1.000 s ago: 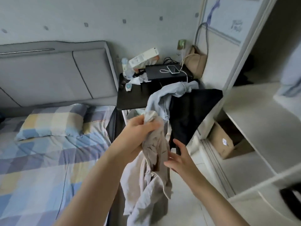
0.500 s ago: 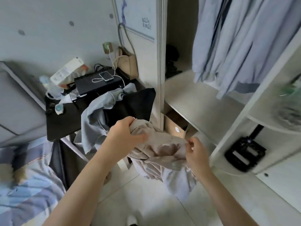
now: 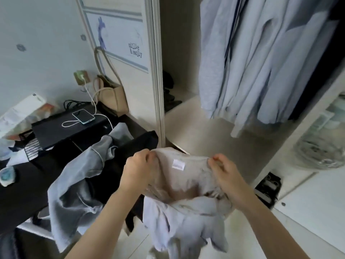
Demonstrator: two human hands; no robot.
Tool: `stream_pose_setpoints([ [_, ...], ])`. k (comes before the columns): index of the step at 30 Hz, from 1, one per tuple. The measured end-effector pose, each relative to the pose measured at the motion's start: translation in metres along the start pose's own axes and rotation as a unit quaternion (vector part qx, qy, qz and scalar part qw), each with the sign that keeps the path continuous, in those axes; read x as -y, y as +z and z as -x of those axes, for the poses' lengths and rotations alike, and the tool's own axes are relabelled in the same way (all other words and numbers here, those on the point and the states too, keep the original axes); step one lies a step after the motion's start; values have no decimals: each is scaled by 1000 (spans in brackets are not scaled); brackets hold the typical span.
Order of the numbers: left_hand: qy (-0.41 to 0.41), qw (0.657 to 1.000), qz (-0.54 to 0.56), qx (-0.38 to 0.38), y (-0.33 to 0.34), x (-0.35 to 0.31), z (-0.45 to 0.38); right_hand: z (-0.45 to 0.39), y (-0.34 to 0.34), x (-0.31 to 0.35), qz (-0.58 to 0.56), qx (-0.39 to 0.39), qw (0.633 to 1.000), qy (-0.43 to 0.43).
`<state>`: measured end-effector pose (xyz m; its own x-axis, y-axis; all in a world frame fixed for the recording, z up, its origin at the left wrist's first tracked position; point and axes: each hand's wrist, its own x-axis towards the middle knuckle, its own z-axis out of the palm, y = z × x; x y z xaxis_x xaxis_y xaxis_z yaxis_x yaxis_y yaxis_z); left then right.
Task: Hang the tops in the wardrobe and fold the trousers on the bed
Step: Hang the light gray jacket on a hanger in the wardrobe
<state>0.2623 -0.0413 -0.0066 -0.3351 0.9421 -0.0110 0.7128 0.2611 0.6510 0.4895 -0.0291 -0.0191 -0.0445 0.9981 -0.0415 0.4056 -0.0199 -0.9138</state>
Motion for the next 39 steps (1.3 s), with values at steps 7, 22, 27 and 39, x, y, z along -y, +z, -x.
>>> stream_pose_setpoints([
  [7,1,933,345,99,-41,-22,-116,-65,7,64,148,107,981,-62],
  [22,76,888,425,159,-108,-118,-253,-180,-10,165,298,-146,926,-179],
  [27,117,883,427,152,-137,-153,-284,-203,-15,204,316,-149,917,-192],
  [39,232,889,391,55,-209,-246,-355,-285,-85,328,141,-88,975,-148],
])
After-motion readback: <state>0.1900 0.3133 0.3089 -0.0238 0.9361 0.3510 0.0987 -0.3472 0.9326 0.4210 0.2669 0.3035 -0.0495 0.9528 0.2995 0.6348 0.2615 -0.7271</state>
